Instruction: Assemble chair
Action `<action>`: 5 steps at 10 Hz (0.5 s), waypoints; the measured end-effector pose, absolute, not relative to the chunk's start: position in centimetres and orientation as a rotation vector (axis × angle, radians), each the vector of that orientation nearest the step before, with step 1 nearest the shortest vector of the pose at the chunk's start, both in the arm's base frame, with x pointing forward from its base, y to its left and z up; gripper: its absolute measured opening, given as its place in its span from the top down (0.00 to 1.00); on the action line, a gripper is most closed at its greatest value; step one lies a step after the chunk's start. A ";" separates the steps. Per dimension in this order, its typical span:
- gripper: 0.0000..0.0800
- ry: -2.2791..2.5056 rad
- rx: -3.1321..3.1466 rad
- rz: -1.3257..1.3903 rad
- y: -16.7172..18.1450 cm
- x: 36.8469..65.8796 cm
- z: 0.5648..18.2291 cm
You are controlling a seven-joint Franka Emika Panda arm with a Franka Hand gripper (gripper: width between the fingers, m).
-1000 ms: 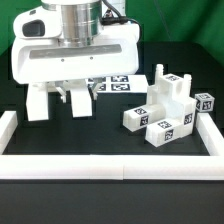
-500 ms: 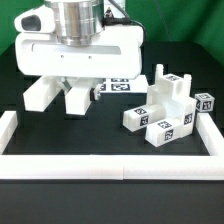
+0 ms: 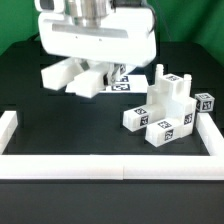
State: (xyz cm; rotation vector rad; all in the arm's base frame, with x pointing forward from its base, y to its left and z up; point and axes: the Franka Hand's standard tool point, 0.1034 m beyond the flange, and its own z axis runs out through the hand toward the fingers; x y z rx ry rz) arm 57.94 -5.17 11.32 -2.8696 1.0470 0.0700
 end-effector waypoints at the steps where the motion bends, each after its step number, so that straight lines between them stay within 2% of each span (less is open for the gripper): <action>1: 0.64 1.020 -2.881 0.073 -5.2 57.8 11.0; 5: 0.64 1.020 -2.882 0.080 -5.1 57.7 10.8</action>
Offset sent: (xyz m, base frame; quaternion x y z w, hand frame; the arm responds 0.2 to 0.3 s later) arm 0.0000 0.0000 0.0000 0.0000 0.0000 0.0000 1.0000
